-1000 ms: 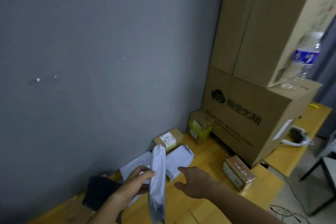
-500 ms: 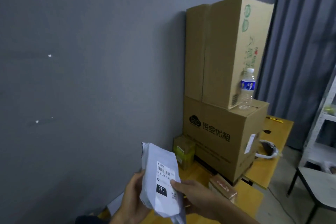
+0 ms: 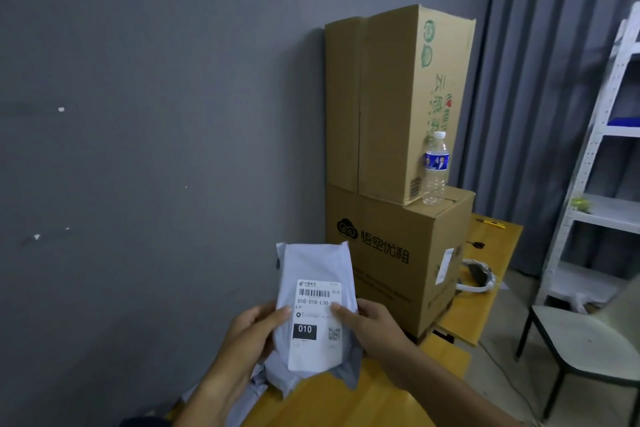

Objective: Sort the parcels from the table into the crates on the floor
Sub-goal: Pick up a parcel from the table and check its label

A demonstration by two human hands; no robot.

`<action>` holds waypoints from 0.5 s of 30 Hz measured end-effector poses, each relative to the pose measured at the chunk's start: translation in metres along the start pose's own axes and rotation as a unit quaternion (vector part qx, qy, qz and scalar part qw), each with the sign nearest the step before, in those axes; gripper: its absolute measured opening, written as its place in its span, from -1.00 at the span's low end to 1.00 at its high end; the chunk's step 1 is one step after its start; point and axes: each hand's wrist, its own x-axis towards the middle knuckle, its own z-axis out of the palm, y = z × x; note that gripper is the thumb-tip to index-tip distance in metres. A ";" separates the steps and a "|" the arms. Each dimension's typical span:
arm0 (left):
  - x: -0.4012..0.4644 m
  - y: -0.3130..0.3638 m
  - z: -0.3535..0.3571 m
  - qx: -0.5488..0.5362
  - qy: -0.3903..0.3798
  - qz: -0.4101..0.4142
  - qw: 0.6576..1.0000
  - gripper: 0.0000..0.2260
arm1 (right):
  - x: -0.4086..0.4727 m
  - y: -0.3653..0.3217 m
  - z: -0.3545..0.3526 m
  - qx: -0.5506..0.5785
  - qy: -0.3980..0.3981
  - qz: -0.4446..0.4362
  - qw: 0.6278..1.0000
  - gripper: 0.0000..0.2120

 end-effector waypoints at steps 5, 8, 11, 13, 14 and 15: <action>0.003 -0.001 -0.015 -0.011 0.007 -0.007 1.000 -0.79 | -0.001 0.003 0.009 0.002 -0.008 0.009 1.000 -0.71; 0.007 -0.008 -0.020 0.002 -0.005 -0.014 1.000 -0.82 | -0.002 0.010 0.010 0.001 -0.001 0.018 1.000 -0.71; 0.013 -0.020 -0.019 0.008 -0.019 -0.030 0.999 -0.83 | -0.006 0.019 0.009 -0.003 0.026 0.033 0.999 -0.71; 0.015 -0.028 -0.013 0.014 -0.034 -0.041 0.998 -0.83 | -0.010 0.025 0.003 -0.002 0.049 0.045 0.998 -0.71; 0.015 -0.032 -0.009 0.016 -0.044 -0.046 0.998 -0.83 | -0.013 0.028 -0.002 0.000 0.060 0.050 0.997 -0.72; 0.015 -0.035 -0.002 0.015 -0.053 -0.050 0.997 -0.83 | -0.017 0.031 -0.007 0.002 0.069 0.054 0.996 -0.73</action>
